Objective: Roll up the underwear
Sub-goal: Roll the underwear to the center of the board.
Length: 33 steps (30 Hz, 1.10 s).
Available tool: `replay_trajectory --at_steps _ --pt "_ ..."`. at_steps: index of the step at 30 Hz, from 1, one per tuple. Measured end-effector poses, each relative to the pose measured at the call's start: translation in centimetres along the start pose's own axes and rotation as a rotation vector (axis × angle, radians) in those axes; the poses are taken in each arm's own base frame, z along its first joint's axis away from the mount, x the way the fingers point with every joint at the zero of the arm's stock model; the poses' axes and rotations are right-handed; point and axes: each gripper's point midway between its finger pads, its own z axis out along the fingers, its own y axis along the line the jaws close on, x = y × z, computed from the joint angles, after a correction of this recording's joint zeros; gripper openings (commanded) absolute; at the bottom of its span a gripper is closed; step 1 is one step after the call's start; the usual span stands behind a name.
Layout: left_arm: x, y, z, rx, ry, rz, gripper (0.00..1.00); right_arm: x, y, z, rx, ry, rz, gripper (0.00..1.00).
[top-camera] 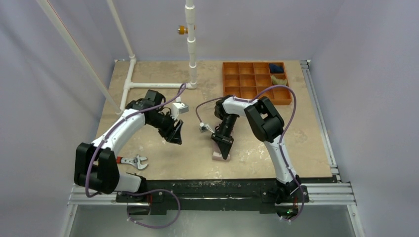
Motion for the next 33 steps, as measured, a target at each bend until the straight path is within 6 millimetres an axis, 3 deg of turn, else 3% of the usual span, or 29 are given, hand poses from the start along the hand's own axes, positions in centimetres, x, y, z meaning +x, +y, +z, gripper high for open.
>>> replay_trajectory --at_steps 3,6,11,15,19,23,33 --pt "-0.7 -0.4 -0.3 -0.047 -0.045 0.117 0.55 0.1 0.3 0.4 -0.05 0.009 0.025 0.0" --pt "-1.6 -2.0 0.8 -0.071 -0.053 0.283 0.56 0.2 0.4 0.6 -0.082 0.018 0.043 0.0" --pt "-3.2 -6.2 4.2 -0.042 -0.045 0.538 0.57 0.3 0.6 0.8 -0.11 0.022 0.062 0.0" --pt "-3.7 -8.2 7.7 -0.022 -0.005 0.662 0.57 0.4 0.6 0.9 -0.114 0.023 0.067 0.0" --pt "-3.3 -9.1 11.4 -0.02 0.05 0.738 0.57 0.4 0.6 0.9 -0.114 0.023 0.067 0.0" --pt "-3.1 -9.8 13.7 -0.045 0.058 0.808 0.57 0.4 0.6 0.9 -0.114 0.023 0.067 0.0" --pt "-3.1 -9.8 15.6 -0.103 0.056 0.874 0.58 0.4 0.6 0.9 -0.116 0.022 0.069 0.0"
